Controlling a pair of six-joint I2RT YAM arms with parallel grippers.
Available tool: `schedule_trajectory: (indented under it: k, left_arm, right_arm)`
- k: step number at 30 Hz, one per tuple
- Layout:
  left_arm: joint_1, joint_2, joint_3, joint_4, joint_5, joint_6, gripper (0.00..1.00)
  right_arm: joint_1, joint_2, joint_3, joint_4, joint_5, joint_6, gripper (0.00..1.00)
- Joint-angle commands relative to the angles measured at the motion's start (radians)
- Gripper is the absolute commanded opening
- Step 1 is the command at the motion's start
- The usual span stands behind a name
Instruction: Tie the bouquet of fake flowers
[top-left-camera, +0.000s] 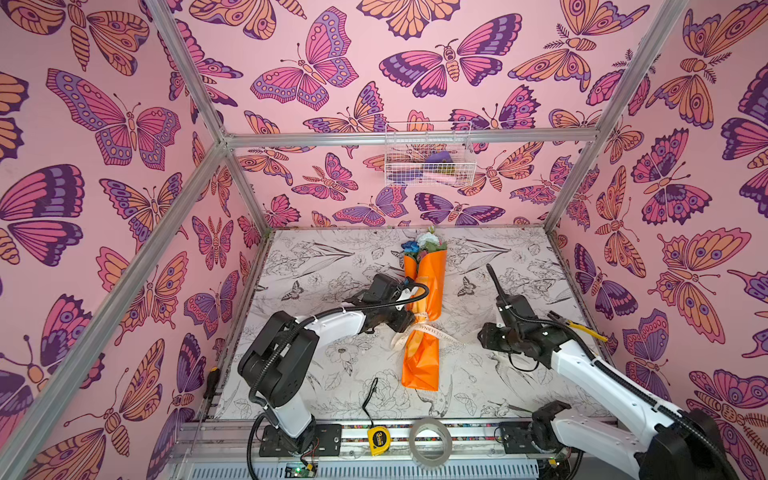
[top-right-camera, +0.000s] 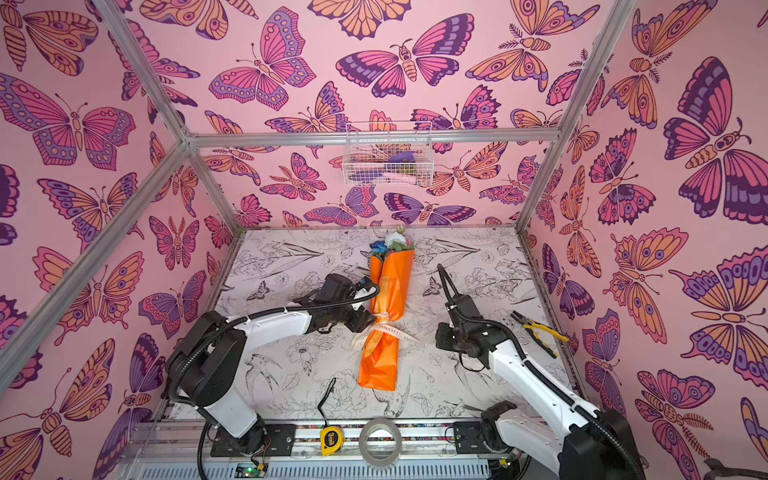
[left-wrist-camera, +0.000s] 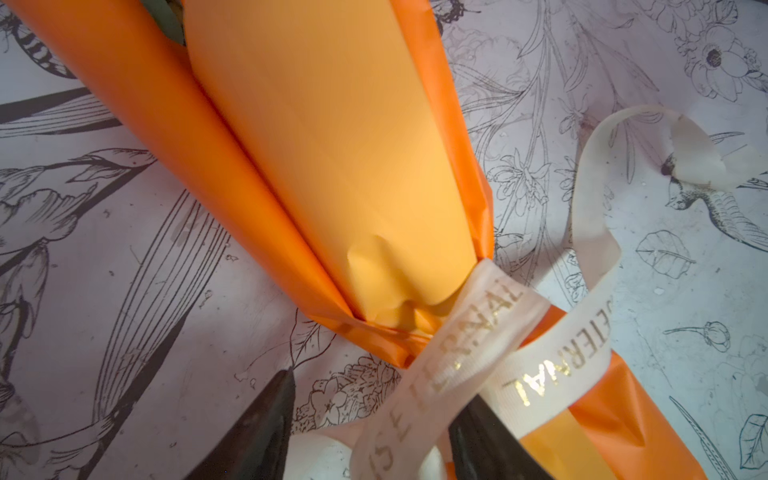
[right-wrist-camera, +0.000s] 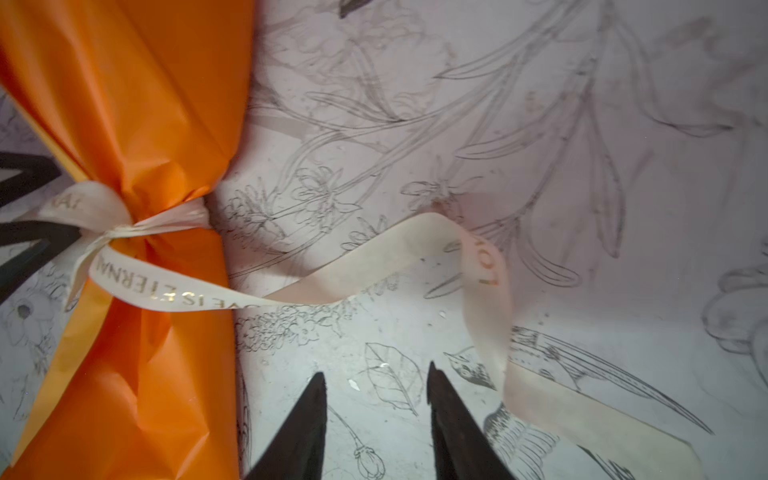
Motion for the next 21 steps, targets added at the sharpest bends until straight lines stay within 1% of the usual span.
schedule_trajectory:
  k: [1,3,5,7,9,10,16,21]
  left_arm:
    - [0.004,-0.007,-0.001,0.016,0.023,0.008,0.61]
    - [0.006,-0.008,-0.007,0.016,0.018,0.012,0.61]
    - [0.007,-0.003,-0.008,0.016,0.019,0.013,0.61]
    - [0.009,0.0,-0.007,0.015,0.023,0.013,0.61]
    - [0.011,0.003,-0.005,0.016,0.027,0.014,0.6]
    - [0.01,0.006,-0.005,0.015,0.029,0.015,0.6]
    - [0.013,0.018,-0.002,0.016,0.033,0.016,0.58]
    - [0.014,0.04,0.008,0.014,0.039,0.012,0.54]
  right_arm:
    - [0.074,0.057,0.019,0.092,-0.04,-0.086,0.46]
    - [0.124,0.105,0.034,0.12,-0.016,-0.123,0.5]
    - [0.16,0.156,0.047,0.147,-0.01,-0.155,0.51]
    - [0.19,0.208,0.058,0.167,0.009,-0.18,0.52]
    - [0.199,0.256,0.07,0.182,0.017,-0.192,0.53]
    - [0.201,0.277,0.074,0.194,0.017,-0.198,0.62]
    - [0.201,0.323,0.075,0.248,0.007,-0.242,0.63]
    - [0.201,0.373,0.091,0.262,-0.011,-0.278,0.63]
